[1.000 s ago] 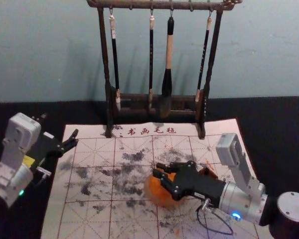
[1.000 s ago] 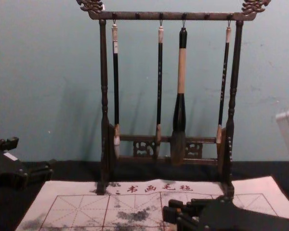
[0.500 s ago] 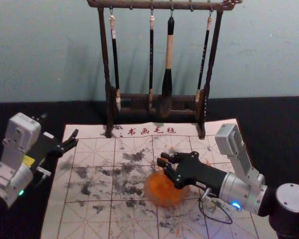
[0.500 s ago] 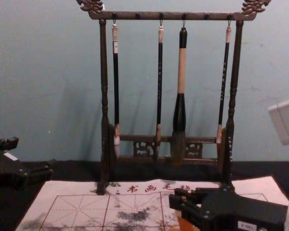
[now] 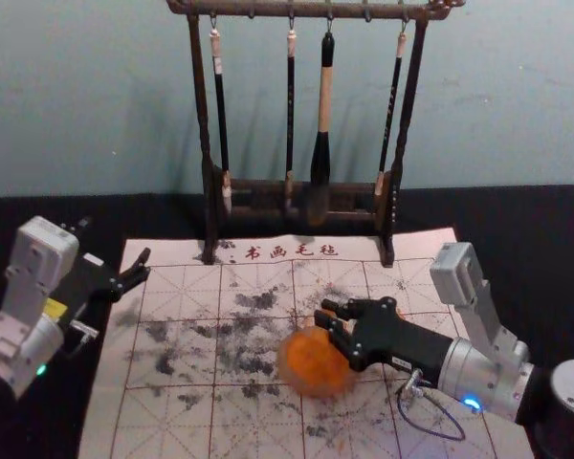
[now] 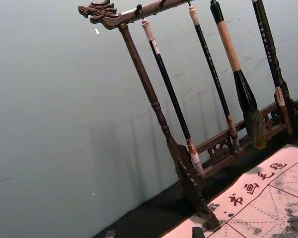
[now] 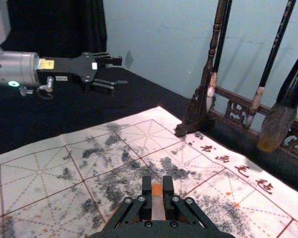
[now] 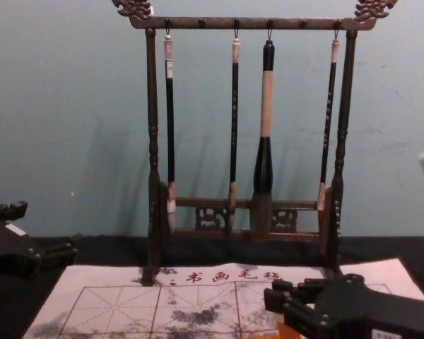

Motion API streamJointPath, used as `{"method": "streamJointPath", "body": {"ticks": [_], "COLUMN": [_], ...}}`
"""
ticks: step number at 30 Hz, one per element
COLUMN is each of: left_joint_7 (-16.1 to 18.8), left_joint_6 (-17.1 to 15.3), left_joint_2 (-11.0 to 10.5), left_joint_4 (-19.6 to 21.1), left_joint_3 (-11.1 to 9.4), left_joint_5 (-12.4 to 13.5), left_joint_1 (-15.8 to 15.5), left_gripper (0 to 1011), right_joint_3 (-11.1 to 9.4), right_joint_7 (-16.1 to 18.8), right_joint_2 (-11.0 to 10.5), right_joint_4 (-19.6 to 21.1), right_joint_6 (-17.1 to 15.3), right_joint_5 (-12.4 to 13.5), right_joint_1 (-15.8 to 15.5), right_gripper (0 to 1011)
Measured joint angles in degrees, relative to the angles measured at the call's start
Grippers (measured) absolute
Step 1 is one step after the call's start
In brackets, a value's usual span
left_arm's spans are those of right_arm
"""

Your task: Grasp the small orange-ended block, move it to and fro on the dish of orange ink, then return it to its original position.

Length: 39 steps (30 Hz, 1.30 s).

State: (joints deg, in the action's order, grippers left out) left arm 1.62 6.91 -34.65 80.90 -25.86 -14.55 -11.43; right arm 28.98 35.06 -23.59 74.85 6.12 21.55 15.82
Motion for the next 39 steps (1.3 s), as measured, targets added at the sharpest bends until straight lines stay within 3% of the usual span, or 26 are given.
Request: {"method": "streamJointPath", "body": {"ticks": [7, 15, 28, 39], "left_joint_7": [0.0, 0.0, 0.0, 0.0], "left_joint_6": [0.0, 0.0, 0.0, 0.0], "left_joint_2": [0.0, 0.0, 0.0, 0.0], "left_joint_4": [0.0, 0.0, 0.0, 0.0], "left_joint_3": [0.0, 0.0, 0.0, 0.0], "left_joint_5": [0.0, 0.0, 0.0, 0.0], "left_joint_1": [0.0, 0.0, 0.0, 0.0], "left_gripper": [1002, 1001, 1002, 1001], "right_joint_3": [0.3, 1.6, 3.3, 3.0], "right_joint_7": [0.5, 1.4, 1.1, 0.1], "right_joint_2": [-1.1, -1.0, 1.6, 3.3], "right_joint_4": [2.7, 3.3, -0.7, -4.6], "right_joint_6": [-0.9, -1.1, -0.9, -0.7], "right_joint_5": [0.4, 0.4, -1.0, -2.1], "right_joint_1": [-1.5, -1.4, 2.2, 4.9], "right_gripper": [88, 88, 88, 88]}}
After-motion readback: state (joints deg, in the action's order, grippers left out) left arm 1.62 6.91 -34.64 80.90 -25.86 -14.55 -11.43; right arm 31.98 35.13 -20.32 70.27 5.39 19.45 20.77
